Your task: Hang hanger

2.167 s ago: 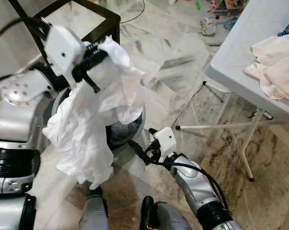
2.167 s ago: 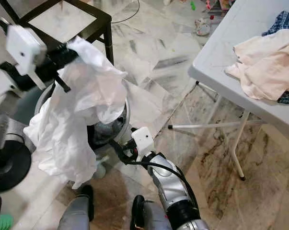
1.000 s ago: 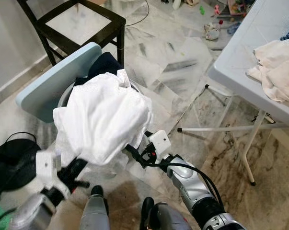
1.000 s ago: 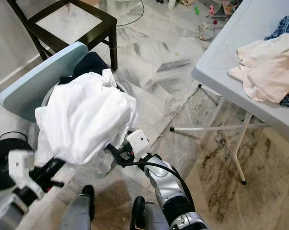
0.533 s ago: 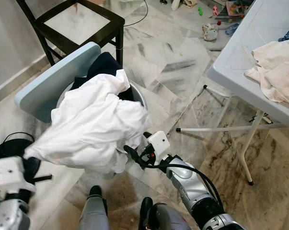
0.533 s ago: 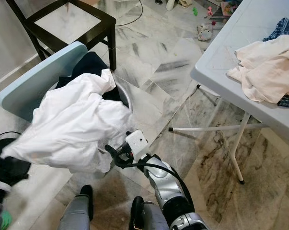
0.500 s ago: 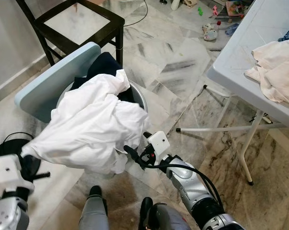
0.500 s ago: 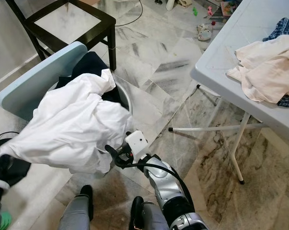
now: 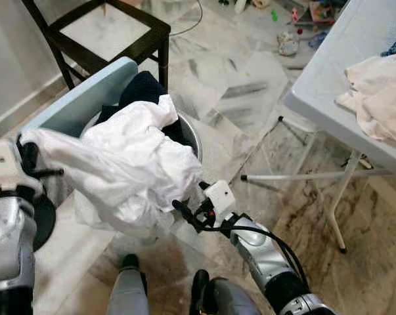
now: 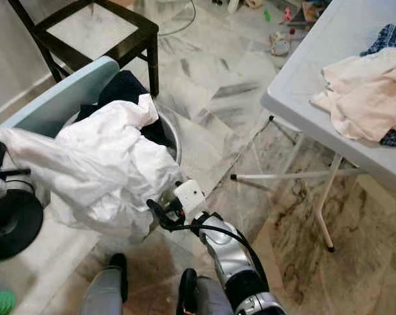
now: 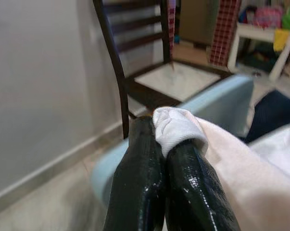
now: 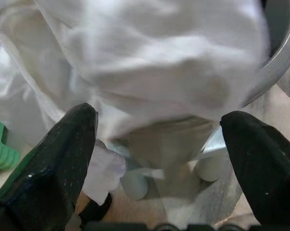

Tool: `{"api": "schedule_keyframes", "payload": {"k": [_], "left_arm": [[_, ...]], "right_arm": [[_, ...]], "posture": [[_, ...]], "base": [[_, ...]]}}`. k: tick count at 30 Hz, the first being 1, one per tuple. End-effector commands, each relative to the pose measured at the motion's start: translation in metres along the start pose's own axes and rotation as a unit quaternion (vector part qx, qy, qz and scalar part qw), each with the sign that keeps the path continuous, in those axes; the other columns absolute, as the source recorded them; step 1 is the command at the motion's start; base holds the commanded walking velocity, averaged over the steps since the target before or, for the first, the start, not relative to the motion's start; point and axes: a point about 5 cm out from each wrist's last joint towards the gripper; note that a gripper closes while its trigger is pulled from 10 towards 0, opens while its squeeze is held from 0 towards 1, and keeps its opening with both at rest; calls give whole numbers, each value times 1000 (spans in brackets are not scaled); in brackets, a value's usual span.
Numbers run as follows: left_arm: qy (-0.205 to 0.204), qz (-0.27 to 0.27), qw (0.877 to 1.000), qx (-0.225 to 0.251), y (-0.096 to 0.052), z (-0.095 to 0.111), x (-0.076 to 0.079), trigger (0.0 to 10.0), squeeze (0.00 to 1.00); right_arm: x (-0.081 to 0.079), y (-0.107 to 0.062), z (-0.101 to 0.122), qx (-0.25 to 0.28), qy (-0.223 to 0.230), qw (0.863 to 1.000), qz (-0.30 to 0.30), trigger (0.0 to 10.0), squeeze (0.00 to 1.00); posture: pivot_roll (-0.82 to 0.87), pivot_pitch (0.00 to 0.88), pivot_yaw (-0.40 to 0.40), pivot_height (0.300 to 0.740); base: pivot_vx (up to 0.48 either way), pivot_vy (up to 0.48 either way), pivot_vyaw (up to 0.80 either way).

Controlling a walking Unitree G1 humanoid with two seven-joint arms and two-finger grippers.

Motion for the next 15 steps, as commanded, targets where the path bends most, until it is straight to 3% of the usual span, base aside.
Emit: {"api": "schedule_keyframes", "payload": {"k": [1, 3, 7, 8, 9, 11, 14, 15], "left_arm": [[4, 17, 1000, 9, 5, 2, -6, 0, 0], [2, 12, 1000, 26, 23, 8, 3, 0, 0], [13, 6, 1000, 24, 32, 7, 10, 0, 0], [15, 2, 1000, 9, 35, 2, 13, 1373, 0], [11, -9, 1000, -10, 36, -6, 19, 0, 0], [9, -16, 1000, -14, 35, -9, 22, 0, 0], [47, -46, 996, -60, 27, -28, 32, 0, 0], [37, -56, 995, -76, 24, -37, 35, 6863, 0]], "right_arm": [[0, -5, -7, -9, 4, 1000, -7, 10000, 0], [1, -5, -6, -9, 3, 1000, -11, 10000, 0], [1, -6, -6, -8, 1, 1000, -14, 10000, 0], [2, -6, -5, -7, 0, 1000, -16, 10000, 0], [3, -7, -6, -8, -1, 1000, -20, 10000, 0], [3, -8, -6, -8, -1, 1000, -22, 10000, 0], [5, -11, -9, -12, -1, 1000, -28, 10000, 0], [5, -12, -10, -13, 0, 1000, -29, 10000, 0]], "posture": [[322, 342, -161, 740], [313, 341, -163, 740], [304, 340, -164, 740], [296, 338, -162, 740], [290, 338, -161, 740], [284, 339, -159, 740], [283, 339, -159, 740], [278, 339, -157, 740]], "base": [[0, 0, 0], [0, 0, 0], [0, 0, 0], [0, 0, 0], [0, 0, 0], [0, 0, 0], [0, 0, 0], [0, 0, 0]]}}
Point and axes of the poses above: a point about 5 cm out from each wrist's last joint towards the gripper, its own y axis pointing out of the wrist towards the gripper, its own z axis along the axis of the wrist's last joint, x = y × z, and after that the axes turned 14 degrees about -y, right-handed
